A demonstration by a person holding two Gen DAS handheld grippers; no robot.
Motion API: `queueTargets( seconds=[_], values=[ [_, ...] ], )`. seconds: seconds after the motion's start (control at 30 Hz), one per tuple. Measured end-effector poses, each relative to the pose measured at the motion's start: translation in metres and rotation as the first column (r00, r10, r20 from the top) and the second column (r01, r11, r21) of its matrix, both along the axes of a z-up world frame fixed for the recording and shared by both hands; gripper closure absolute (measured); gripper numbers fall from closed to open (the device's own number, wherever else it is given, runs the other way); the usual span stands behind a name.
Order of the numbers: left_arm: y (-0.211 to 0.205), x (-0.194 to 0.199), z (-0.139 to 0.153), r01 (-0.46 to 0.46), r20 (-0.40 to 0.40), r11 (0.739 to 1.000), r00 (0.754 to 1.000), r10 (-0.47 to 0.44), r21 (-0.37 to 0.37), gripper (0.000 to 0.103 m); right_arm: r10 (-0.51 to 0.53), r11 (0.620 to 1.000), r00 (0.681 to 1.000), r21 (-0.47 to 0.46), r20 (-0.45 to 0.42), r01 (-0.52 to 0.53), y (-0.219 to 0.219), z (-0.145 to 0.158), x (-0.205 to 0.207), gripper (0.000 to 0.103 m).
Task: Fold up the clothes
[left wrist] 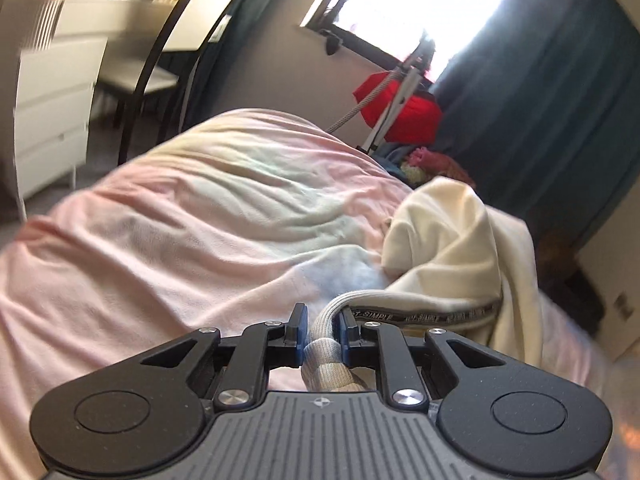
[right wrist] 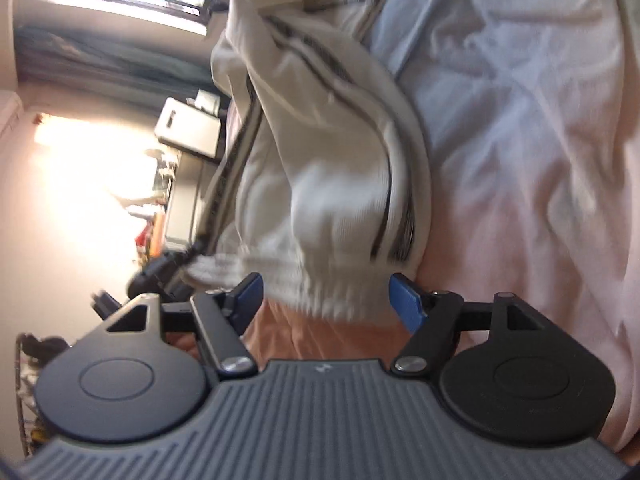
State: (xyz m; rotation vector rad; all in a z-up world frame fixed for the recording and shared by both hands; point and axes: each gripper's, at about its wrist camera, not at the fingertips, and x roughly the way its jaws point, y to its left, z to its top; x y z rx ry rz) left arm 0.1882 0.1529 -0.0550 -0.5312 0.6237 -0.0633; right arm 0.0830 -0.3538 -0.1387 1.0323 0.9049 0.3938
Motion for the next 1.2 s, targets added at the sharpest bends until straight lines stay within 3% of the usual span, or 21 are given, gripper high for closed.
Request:
queueTargets(
  seconds=[0.07, 0.17, 0.23, 0.3, 0.4, 0.6, 0.77, 0.87, 1.03, 1.2],
  values=[
    [0.008, 0.005, -0.011, -0.011, 0.005, 1.0, 1.0, 0.011, -0.013, 0.086, -0.069, 0.997, 0.997, 0.018, 0.039, 0.069, -0.005, 0.002, 0.001, 0.031],
    [0.018, 0.016, -0.026, -0.037, -0.012, 0.998, 0.999, 0.036, -0.06, 0.086, -0.143, 0.987, 0.99, -0.068, 0.01, 0.143, -0.002, -0.005, 0.012, 0.031],
    [0.024, 0.025, -0.033, -0.042, -0.011, 0.997, 0.999, 0.042, -0.072, 0.086, -0.089, 0.992, 0.995, -0.091, -0.051, 0.084, 0.01, -0.017, 0.026, 0.031],
    [0.026, 0.032, -0.038, -0.044, 0.002, 0.997, 0.999, 0.044, -0.065, 0.086, -0.051, 0.991, 0.997, -0.127, -0.05, 0.044, 0.024, -0.021, 0.034, 0.031],
    [0.024, 0.033, -0.042, -0.068, 0.004, 0.996, 0.998, 0.068, -0.055, 0.086, -0.016, 0.977, 1.0, -0.213, -0.009, 0.014, 0.04, -0.017, 0.044, 0.03],
    [0.019, 0.03, -0.038, -0.081, 0.031, 0.996, 0.996, 0.082, -0.023, 0.086, -0.023, 0.966, 0.999, -0.257, 0.03, 0.03, 0.05, -0.012, 0.042, 0.032],
    [0.01, 0.031, -0.026, -0.084, 0.05, 0.994, 0.996, 0.08, 0.076, 0.086, -0.004, 0.978, 0.999, -0.21, 0.051, 0.015, 0.065, -0.008, 0.042, 0.075],
    [0.013, 0.044, -0.005, -0.107, 0.056, 0.985, 0.993, 0.101, 0.134, 0.086, 0.011, 0.984, 0.997, -0.18, 0.073, 0.003, 0.08, 0.001, 0.037, 0.078],
    [0.036, 0.077, 0.055, -0.178, 0.116, 0.935, 0.982, 0.149, 0.307, 0.087, 0.093, 0.992, 0.988, -0.102, 0.128, -0.08, 0.145, 0.013, 0.044, 0.079],
    [0.084, 0.132, 0.115, -0.28, 0.128, 0.849, 0.96, 0.249, 0.449, 0.087, 0.211, 0.976, 0.972, 0.041, 0.099, -0.216, 0.254, 0.004, 0.086, 0.079]
  ],
)
